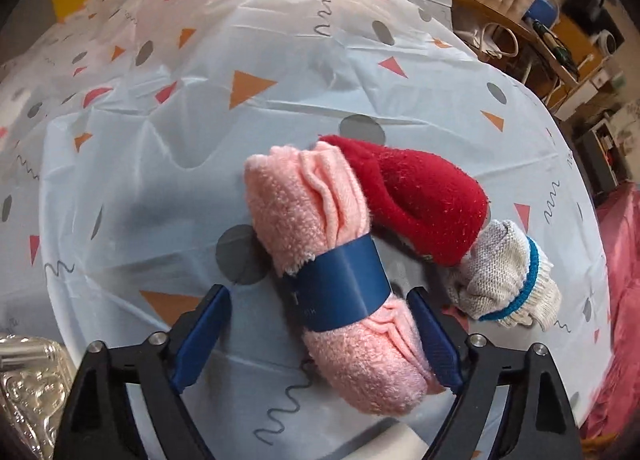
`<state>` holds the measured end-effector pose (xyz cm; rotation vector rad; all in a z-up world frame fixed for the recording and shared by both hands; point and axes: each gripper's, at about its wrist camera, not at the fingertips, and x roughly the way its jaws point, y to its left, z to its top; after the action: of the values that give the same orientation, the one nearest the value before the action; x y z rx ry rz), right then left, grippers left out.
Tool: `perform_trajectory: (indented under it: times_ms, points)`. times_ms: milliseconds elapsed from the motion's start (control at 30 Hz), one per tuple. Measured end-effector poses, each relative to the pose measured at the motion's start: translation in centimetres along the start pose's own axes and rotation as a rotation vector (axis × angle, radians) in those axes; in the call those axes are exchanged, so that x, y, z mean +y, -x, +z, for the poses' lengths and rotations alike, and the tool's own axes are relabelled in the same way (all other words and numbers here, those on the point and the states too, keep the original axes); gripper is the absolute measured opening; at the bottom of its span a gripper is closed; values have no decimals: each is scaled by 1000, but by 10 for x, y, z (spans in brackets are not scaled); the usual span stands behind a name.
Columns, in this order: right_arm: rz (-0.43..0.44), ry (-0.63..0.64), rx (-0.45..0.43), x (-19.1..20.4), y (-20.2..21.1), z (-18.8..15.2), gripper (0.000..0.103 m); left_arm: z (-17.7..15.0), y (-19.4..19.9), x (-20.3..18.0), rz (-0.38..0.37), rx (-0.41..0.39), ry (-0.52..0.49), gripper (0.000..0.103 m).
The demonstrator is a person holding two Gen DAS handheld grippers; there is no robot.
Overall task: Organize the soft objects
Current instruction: 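Grasp the pink towel with the left tool while the right tool grasps the white sponge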
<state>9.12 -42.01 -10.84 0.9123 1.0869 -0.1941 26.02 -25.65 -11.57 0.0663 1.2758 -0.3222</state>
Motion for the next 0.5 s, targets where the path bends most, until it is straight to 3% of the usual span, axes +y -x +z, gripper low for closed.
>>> perform_trajectory:
  times_ms: [33,67,100,133,400,500]
  points:
    - [-6,12,9,2,-2,0,56,-1,3,4,0,-2,11,76]
    - [-10,19,15,3,-4,0,55,-2,7,9,-3,-3,23,62]
    - [-16,28,23,4,-6,0,55,-4,10,13,-3,-2,26,42]
    - [-24,43,37,6,-9,0,55,-6,13,16,-2,-1,29,33]
    - [37,177,143,32,-29,-10,57,-37,44,46,1,-38,20,32]
    - [13,279,123,47,-29,-17,81,-47,54,47,9,-57,-14,32]
